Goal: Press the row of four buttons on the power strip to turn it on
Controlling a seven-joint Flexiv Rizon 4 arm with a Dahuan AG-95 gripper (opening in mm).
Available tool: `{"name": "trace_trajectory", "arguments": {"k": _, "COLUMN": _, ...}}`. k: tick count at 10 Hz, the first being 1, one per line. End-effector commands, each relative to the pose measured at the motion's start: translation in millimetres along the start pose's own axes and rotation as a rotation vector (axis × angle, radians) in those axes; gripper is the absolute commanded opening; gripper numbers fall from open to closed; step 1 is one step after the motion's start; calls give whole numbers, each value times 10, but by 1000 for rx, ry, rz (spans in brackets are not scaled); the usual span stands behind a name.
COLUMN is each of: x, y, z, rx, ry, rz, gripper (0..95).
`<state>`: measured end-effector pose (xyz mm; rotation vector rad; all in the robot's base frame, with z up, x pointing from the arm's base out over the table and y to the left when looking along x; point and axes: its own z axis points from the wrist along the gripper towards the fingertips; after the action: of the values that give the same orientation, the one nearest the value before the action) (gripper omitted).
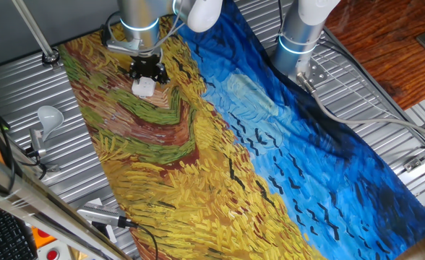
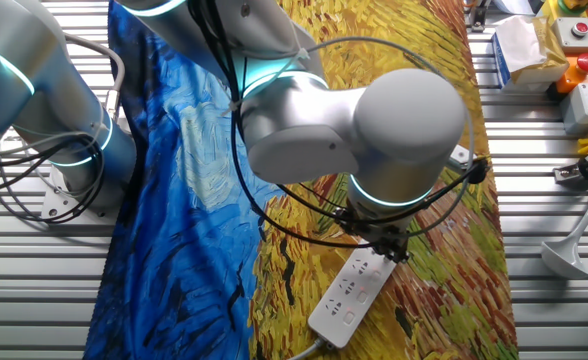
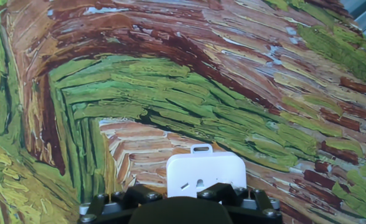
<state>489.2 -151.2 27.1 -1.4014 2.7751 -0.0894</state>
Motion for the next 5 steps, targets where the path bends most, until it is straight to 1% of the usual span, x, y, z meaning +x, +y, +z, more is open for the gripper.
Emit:
{"name": "trace_trajectory", "arguments": {"k": 1, "x": 0, "y": -2, "z": 2, "rx": 0, "ry": 0, "rz": -1, "gripper": 760}}
{"name": "trace_trajectory", "arguments": {"k": 5, "x": -17, "y": -9, "z": 32, "rx": 0, "ry": -2, "rz": -4, "gripper": 760}}
